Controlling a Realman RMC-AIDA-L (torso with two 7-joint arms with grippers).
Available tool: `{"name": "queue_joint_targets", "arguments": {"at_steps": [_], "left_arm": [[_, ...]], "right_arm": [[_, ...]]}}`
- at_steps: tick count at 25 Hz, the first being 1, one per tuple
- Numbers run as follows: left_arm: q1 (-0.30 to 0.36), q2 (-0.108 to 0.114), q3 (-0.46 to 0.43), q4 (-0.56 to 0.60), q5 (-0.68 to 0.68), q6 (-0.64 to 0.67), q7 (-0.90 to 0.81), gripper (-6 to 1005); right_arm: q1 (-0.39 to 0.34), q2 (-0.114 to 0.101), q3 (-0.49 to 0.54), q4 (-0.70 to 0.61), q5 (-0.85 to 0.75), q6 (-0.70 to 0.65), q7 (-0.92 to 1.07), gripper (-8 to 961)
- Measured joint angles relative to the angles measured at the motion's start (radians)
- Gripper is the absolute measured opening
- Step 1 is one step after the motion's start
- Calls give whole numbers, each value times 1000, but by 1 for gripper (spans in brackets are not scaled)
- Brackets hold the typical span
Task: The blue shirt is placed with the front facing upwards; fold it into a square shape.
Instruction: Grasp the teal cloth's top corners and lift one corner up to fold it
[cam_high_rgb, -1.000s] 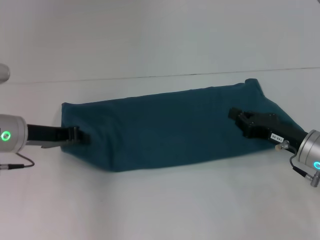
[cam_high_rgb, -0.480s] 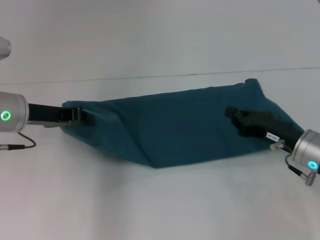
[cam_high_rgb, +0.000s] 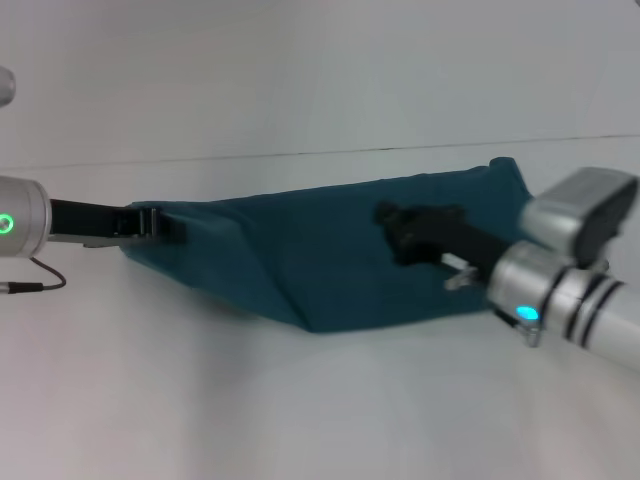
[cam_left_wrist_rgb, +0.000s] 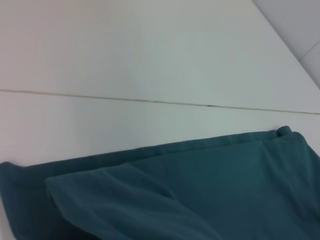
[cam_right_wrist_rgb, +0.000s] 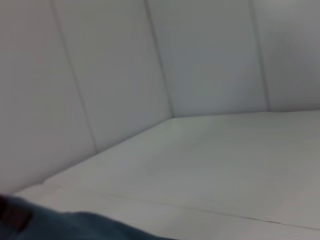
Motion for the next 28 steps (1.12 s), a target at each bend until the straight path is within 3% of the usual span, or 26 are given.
{"name": "queue_joint_targets", "arguments": {"at_steps": [7, 15, 28], "left_arm": [[11, -7, -5, -55, 0, 38, -3, 28], [14, -13, -7, -76, -20, 52, -4, 28], [17, -19, 2, -117, -63, 64, 3, 28]], "right_arm": [[141, 8, 15, 114, 2, 166, -83, 27], [244, 11, 15, 193, -4, 318, -82, 26], [306, 17, 69, 296, -133, 379, -77, 26]]}}
